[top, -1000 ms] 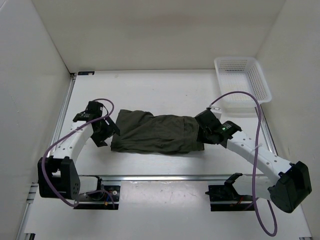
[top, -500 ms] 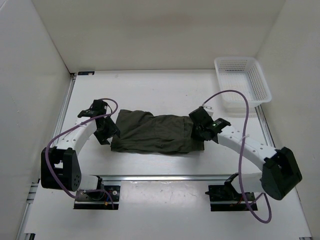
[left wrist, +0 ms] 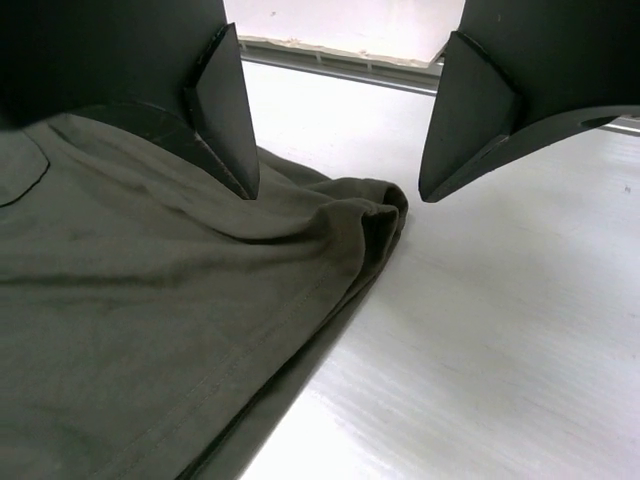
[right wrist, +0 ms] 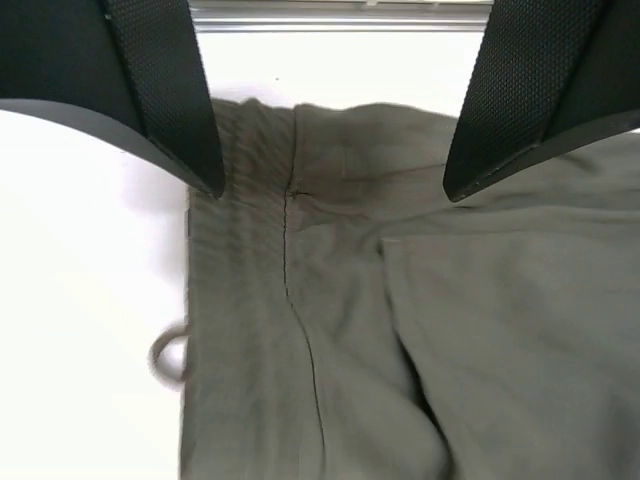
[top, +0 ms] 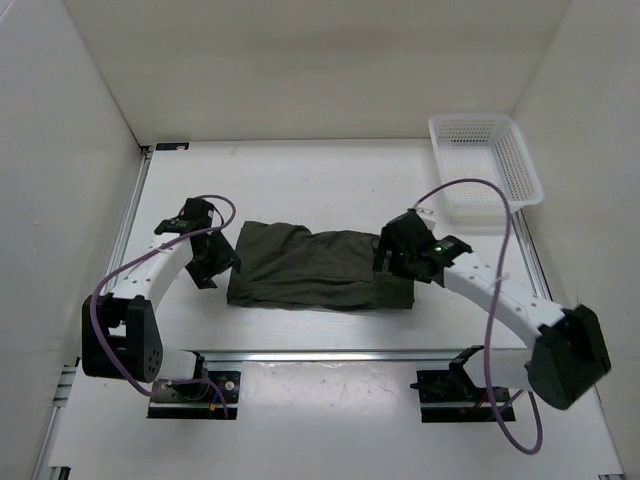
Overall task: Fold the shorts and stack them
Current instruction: Fold the shorts
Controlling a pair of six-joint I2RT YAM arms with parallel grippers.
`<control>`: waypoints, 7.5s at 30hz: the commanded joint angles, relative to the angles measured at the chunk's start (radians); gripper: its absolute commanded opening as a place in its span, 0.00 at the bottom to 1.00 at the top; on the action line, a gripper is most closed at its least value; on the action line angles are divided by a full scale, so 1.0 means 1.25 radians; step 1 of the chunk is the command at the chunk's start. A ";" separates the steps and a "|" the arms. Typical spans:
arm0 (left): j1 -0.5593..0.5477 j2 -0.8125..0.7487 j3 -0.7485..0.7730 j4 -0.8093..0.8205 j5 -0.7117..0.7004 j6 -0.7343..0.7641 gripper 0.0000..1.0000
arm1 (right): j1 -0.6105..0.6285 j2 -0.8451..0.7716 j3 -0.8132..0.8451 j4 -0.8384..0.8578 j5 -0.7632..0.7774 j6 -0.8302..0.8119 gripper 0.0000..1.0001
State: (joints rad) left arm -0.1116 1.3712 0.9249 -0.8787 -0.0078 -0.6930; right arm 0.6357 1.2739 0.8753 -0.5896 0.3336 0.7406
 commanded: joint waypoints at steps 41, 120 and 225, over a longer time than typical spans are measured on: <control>-0.002 0.264 0.177 0.035 -0.032 0.051 0.81 | -0.436 -0.024 -0.286 0.261 -0.446 -0.049 0.00; -0.109 0.166 0.368 -0.061 0.069 0.113 0.95 | 0.227 0.260 0.418 0.004 -0.053 -0.248 0.68; -0.016 0.064 0.182 -0.041 0.016 0.113 0.10 | 0.195 0.343 0.403 0.037 -0.187 -0.201 0.71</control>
State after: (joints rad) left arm -0.1345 1.4879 1.2011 -0.9302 0.0341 -0.5644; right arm 0.8795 1.6566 1.2930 -0.5835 0.1497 0.4885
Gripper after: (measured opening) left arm 0.113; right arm 0.728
